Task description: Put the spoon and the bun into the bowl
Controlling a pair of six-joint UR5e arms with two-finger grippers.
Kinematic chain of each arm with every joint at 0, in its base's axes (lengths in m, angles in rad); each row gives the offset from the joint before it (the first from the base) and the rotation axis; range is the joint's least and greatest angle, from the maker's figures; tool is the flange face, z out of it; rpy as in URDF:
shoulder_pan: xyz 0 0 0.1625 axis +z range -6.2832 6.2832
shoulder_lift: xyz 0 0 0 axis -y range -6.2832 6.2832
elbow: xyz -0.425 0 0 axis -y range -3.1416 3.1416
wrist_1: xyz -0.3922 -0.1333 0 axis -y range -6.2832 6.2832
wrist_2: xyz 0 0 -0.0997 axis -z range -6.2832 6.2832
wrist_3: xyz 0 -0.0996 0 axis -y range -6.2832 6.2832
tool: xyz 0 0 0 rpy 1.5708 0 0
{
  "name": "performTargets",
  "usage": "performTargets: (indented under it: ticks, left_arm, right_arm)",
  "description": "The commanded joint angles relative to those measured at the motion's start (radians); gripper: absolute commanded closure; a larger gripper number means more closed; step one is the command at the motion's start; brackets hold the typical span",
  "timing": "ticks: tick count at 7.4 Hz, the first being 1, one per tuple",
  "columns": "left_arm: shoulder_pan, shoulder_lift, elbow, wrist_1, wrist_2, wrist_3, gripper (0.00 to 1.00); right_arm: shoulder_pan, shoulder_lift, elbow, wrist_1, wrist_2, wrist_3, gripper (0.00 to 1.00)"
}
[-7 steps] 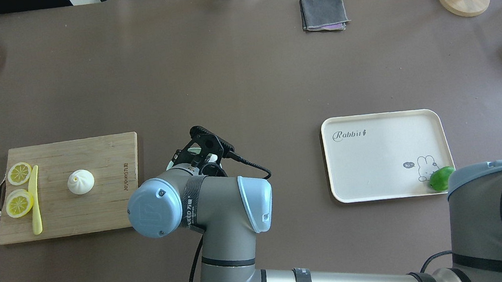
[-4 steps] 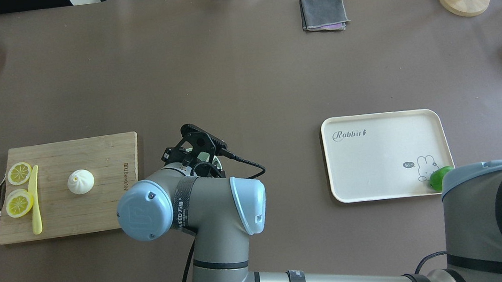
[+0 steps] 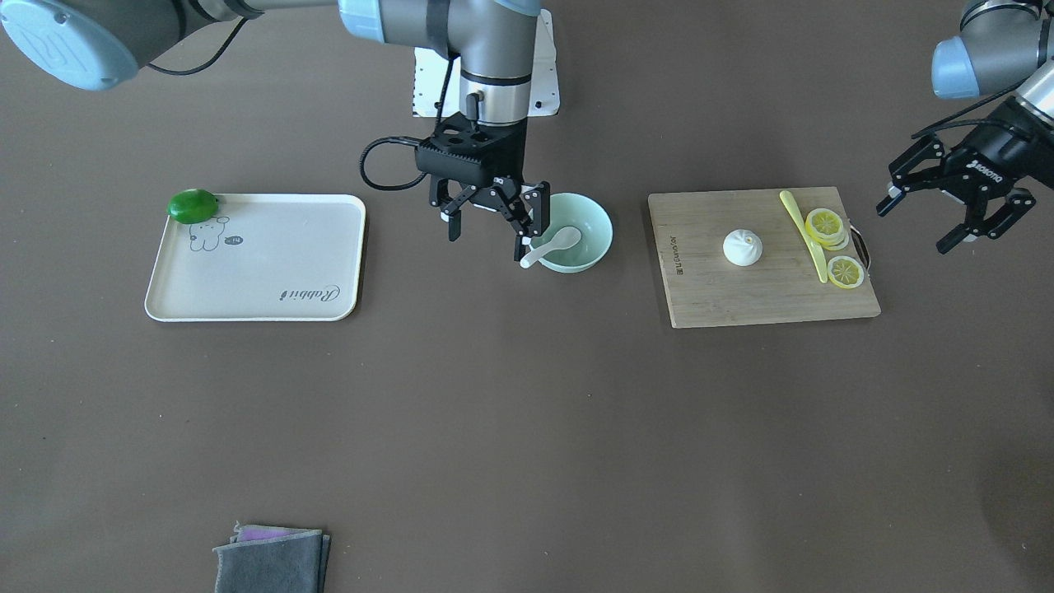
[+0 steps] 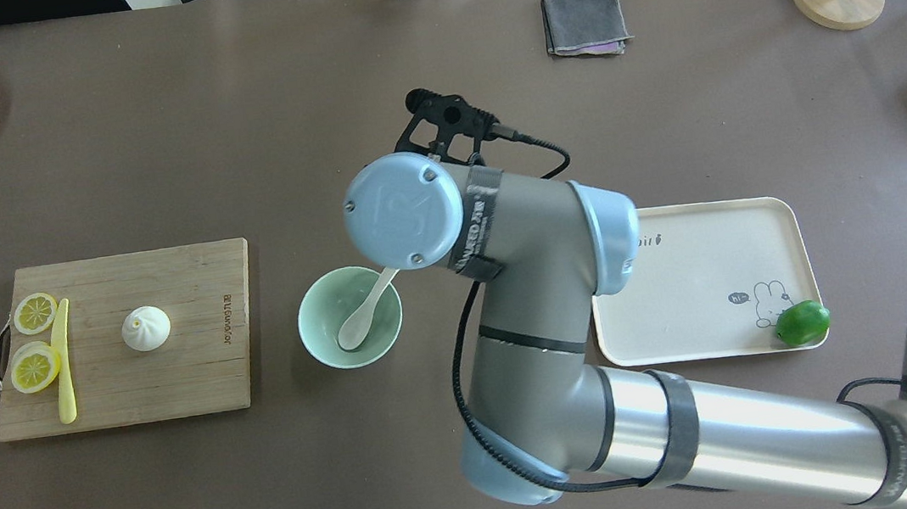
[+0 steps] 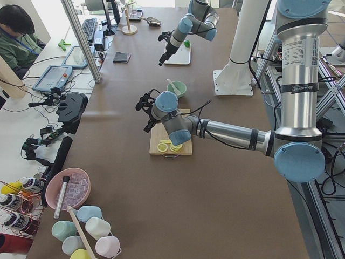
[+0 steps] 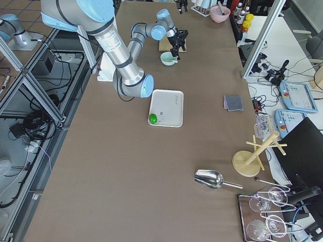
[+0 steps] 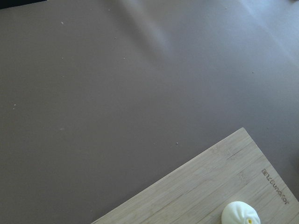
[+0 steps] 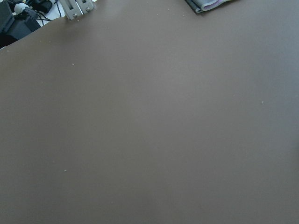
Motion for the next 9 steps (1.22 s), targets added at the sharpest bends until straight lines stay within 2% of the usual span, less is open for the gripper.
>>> performTargets:
  ticks: [1, 2, 3, 5, 7, 8, 9]
  left_arm:
    - [0.237, -0.017, -0.022, 0.0, 0.263, -0.071, 0.01]
    - [0.332, -0.02, -0.023, -0.001, 0.355, -0.113, 0.01]
    - [0.41, -0.022, -0.017, 0.0, 0.429, -0.125, 0.01]
    - [0.483, -0.016, 0.0, 0.002, 0.482, -0.125, 0.03]
    - [0.489, -0.016, 0.044, 0.0, 0.483, -0.119, 0.17]
    - [0.489, -0.016, 0.049, 0.0, 0.483, -0.119, 0.37]
    - [0.489, -0.017, 0.044, -0.001, 0.483, -0.119, 0.93]
  right_arm:
    - [0.205, -0.156, 0.146, 0.006, 0.251, -0.327, 0.0]
    - [0.29, -0.194, 0.156, 0.024, 0.353, -0.453, 0.0]
    - [0.369, -0.267, 0.156, 0.094, 0.454, -0.565, 0.0]
    - [0.497, -0.424, 0.15, 0.252, 0.6, -0.758, 0.0]
    - [0.51, -0.438, 0.15, 0.259, 0.611, -0.766, 0.0]
    - [0.51, -0.438, 0.151, 0.26, 0.611, -0.764, 0.0]
    - [0.511, -0.44, 0.151, 0.259, 0.61, -0.764, 0.0]
